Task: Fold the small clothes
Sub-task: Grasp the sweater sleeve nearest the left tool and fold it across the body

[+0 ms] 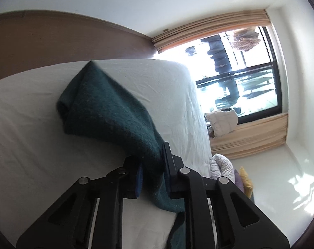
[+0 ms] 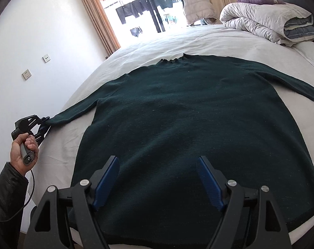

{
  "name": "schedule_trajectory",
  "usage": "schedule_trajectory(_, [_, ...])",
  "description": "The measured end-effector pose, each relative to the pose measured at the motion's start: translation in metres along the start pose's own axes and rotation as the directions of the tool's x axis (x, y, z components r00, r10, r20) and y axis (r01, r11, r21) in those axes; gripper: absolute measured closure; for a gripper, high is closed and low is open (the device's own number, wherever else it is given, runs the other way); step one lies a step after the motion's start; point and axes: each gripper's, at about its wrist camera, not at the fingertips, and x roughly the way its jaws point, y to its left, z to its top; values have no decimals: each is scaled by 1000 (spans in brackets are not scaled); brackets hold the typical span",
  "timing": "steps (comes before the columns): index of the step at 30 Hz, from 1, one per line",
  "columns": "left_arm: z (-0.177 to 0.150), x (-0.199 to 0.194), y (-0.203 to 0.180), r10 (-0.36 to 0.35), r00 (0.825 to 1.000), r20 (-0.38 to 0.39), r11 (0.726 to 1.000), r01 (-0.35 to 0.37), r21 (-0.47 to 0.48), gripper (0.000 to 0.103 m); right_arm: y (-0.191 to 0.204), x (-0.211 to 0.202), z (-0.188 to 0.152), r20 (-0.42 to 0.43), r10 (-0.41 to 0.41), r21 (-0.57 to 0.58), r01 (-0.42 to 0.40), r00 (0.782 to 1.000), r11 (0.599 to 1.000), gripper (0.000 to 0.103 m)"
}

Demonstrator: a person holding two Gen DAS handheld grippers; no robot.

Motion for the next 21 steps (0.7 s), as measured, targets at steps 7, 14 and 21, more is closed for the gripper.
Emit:
schedule_trajectory(7, [-69, 40, -161, 0, 997, -72, 926, 27, 376, 88, -42, -12, -1, 35, -3, 87, -1, 999, 996, 23])
schedule_trajectory(14, [-240, 108, -296, 46, 977, -210, 705, 117, 699, 88, -104, -27, -4, 73, -52, 196, 37, 996, 980, 23])
schedule_trajectory(21, [-459, 172, -304, 190, 929, -317, 468, 198, 861, 88, -156, -35, -9, 71, -122, 286, 97, 990, 953, 23])
